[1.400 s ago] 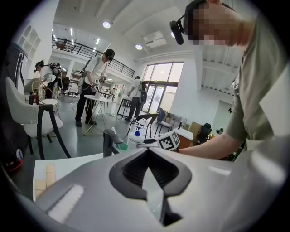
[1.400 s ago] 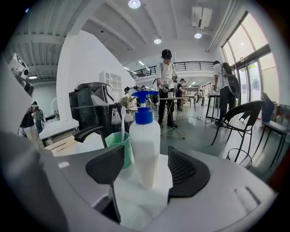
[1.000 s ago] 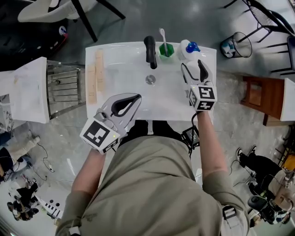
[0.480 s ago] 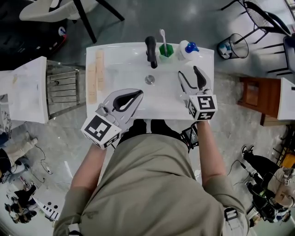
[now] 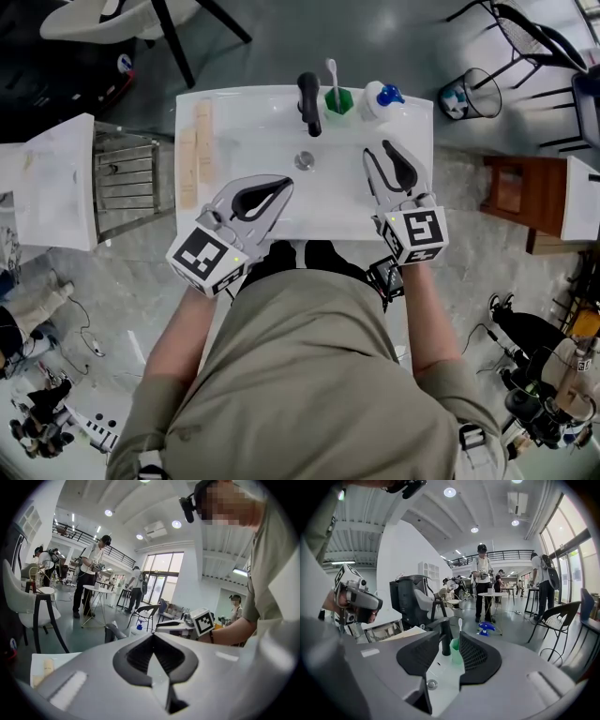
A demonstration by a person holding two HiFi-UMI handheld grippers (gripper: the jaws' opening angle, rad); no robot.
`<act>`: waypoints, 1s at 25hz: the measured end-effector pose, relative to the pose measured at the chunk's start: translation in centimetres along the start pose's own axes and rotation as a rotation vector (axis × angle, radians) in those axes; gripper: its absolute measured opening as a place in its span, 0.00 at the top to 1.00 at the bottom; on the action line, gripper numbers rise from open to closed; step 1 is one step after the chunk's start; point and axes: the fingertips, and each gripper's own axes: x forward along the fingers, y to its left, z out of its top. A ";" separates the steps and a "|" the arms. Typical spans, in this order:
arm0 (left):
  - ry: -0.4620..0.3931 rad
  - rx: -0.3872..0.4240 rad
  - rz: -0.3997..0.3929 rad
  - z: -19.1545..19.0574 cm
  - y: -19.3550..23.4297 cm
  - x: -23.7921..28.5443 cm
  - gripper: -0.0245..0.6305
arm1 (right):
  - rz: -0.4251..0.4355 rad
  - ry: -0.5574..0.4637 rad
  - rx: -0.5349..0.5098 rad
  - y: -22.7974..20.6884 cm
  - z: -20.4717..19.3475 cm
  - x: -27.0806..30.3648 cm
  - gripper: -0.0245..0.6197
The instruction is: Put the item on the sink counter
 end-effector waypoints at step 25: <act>-0.026 0.017 -0.033 1.0 -0.4 -1.0 0.95 | 0.071 -0.068 0.026 5.1 6.1 -4.7 0.94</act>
